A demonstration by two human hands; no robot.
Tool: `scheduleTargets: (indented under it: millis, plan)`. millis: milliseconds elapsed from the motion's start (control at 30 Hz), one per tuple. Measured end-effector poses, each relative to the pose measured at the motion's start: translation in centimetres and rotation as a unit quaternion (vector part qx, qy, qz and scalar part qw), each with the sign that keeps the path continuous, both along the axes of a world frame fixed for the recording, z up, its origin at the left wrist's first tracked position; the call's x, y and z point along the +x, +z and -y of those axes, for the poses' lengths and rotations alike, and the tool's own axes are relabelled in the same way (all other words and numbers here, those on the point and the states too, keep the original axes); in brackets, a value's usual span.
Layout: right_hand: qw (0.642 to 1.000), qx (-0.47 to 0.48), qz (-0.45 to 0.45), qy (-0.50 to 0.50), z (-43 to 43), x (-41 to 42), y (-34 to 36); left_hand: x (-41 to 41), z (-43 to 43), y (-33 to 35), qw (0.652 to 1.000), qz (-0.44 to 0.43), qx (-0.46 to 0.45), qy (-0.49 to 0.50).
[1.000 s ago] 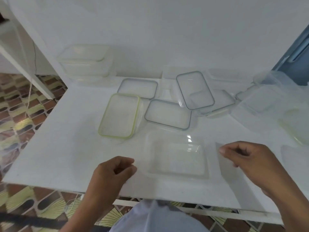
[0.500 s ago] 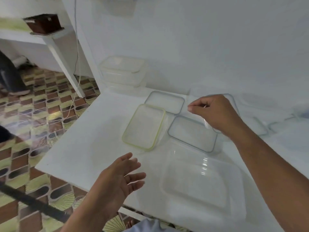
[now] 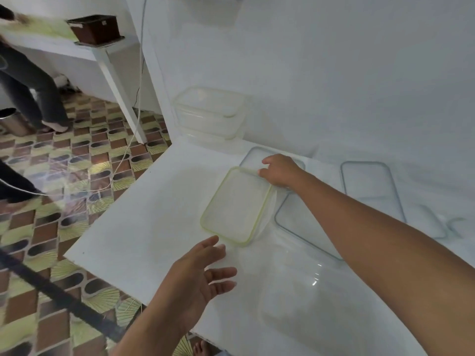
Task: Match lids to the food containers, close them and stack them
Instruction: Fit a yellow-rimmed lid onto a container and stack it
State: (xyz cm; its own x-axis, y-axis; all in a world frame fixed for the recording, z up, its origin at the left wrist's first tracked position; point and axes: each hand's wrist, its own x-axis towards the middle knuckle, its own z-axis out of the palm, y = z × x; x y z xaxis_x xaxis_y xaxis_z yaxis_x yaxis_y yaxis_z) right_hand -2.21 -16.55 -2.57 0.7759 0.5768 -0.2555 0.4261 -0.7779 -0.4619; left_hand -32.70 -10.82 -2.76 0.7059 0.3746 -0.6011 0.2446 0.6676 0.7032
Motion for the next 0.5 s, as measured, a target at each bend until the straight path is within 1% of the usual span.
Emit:
scheduleTargets:
  millis: [167, 267, 400, 500]
  plan:
    - [0.995, 0.073, 0.001, -0.061, -0.3, 0.4, -0.9, 0.9, -0.2, -1.3, 0.999, -0.035, 0.009, -0.001]
    - [0.988, 0.118, -0.017, -0.097, 0.2, 0.9, -1.3, 1.1, -0.3, -1.6, 0.999, -0.043, 0.029, 0.003]
    - [0.984, 0.142, -0.039, -0.105, 0.7, 1.2, -1.5, 1.1, -0.1, -1.5, 0.997, -0.047, 0.067, -0.003]
    - [0.979, 0.162, -0.064, -0.103, 1.0, 1.5, -1.2, 0.9, 0.4, -1.2, 0.991, -0.047, 0.122, -0.004]
